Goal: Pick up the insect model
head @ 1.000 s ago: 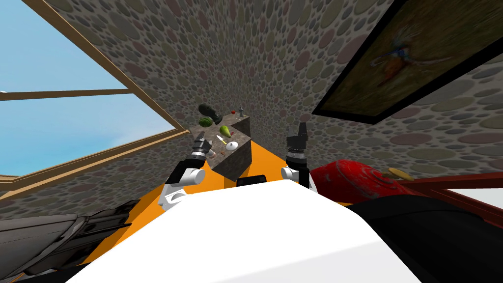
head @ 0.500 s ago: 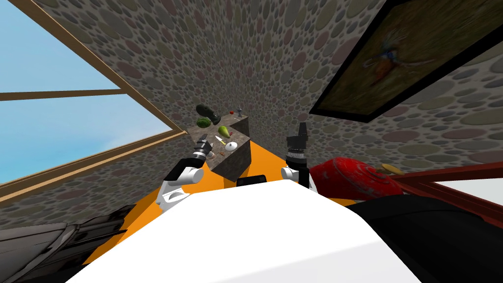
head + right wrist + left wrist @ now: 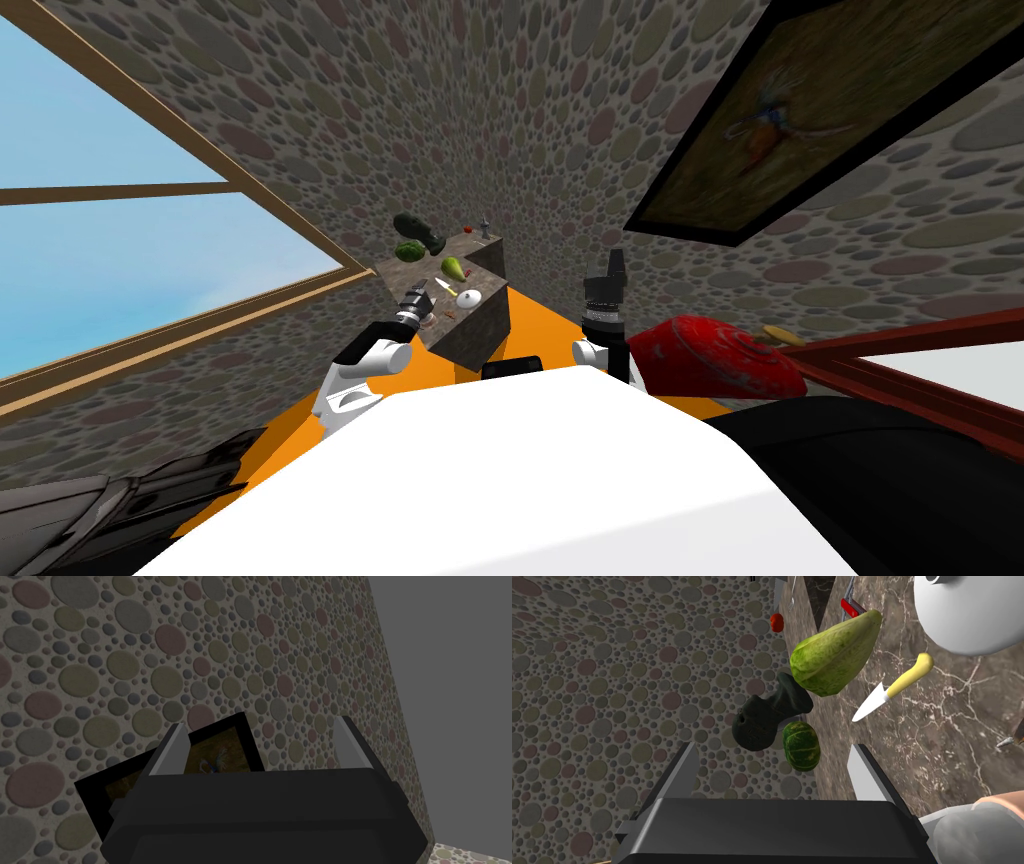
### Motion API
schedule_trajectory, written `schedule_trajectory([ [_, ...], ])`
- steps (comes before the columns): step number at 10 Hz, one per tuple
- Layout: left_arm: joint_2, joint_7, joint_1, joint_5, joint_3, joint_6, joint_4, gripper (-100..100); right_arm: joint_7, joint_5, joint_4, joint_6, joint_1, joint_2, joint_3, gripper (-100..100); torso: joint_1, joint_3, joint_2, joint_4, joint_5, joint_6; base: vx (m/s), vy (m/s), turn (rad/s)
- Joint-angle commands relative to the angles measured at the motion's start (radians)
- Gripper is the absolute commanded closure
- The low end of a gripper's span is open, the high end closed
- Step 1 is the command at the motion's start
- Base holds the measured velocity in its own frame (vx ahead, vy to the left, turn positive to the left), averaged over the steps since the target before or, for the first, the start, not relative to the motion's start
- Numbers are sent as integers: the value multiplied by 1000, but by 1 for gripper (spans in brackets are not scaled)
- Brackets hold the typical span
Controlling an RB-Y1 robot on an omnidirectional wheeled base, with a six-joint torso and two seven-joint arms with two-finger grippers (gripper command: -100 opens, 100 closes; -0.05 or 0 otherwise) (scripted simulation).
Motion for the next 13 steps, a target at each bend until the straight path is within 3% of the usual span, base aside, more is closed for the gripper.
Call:
schedule_trajectory([
  [1, 1, -1, -4, 1, 1, 30, 1, -100, 0, 0, 0, 0, 0, 0, 0, 0, 0, 0, 0, 0, 0, 0, 2, 7, 6],
  [11, 86, -41, 0, 55, 28, 322, 17, -100, 0, 0, 0, 0, 0, 0, 0, 0, 0, 0, -1, 0, 0, 0, 9, 11, -72],
  [13, 86, -41, 0, 55, 28, 359, 17, -100, 0, 0, 0, 0, 0, 0, 0, 0, 0, -1, -1, 0, 0, 0, 13, 8, -23],
])
